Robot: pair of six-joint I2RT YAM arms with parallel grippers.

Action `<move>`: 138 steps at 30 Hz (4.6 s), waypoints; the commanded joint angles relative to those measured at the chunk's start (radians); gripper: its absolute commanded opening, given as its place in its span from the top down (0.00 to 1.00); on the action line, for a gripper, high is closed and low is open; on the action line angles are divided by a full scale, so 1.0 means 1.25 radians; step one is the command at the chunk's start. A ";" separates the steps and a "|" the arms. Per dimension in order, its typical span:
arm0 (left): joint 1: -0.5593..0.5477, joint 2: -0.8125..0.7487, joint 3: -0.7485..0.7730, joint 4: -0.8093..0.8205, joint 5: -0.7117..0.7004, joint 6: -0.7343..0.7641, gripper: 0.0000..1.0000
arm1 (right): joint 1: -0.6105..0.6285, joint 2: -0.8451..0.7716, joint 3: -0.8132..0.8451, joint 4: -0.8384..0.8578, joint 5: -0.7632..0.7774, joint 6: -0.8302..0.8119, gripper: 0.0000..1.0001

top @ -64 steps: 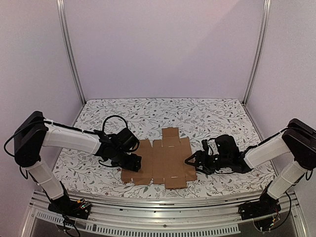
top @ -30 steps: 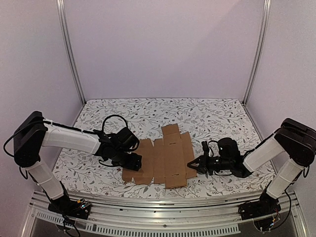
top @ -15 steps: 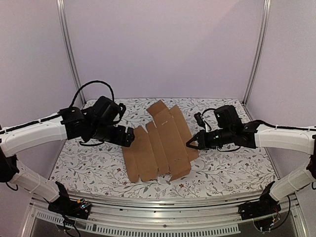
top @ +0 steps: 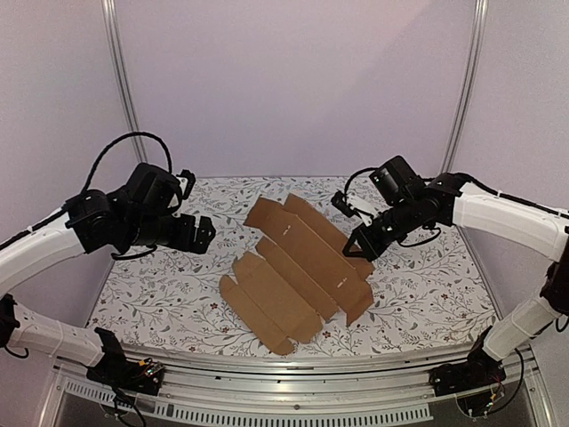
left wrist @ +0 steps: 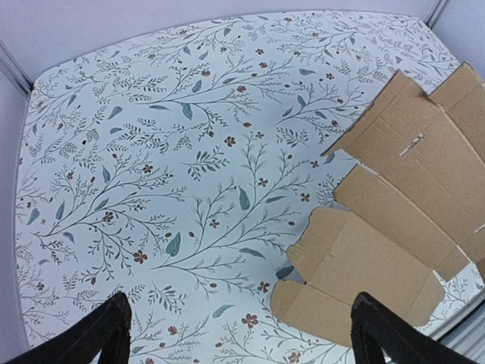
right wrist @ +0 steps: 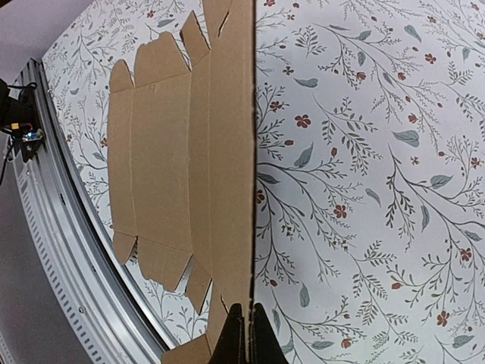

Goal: Fold the paper box

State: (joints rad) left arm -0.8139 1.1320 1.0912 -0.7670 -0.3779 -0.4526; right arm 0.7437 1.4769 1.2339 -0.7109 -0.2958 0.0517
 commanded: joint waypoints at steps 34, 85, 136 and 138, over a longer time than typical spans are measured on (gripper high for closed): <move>0.014 0.027 -0.195 0.173 0.116 -0.075 0.01 | 0.158 0.323 0.247 -0.137 0.532 -0.450 1.00; 0.063 0.022 -0.148 0.303 0.406 -0.113 1.00 | 0.359 0.157 -0.042 0.309 0.790 -0.551 1.00; 0.031 0.110 -0.154 0.396 0.402 -0.205 1.00 | 0.429 0.175 -0.048 0.361 0.868 -0.429 1.00; 0.031 0.099 -0.160 0.364 0.383 -0.189 1.00 | 0.427 0.175 -0.047 0.357 0.874 -0.430 1.00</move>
State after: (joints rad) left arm -0.7643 1.2957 0.9001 -0.2348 0.1581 -0.7322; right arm 1.2652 1.6760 1.1713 -0.2642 0.7689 -0.4980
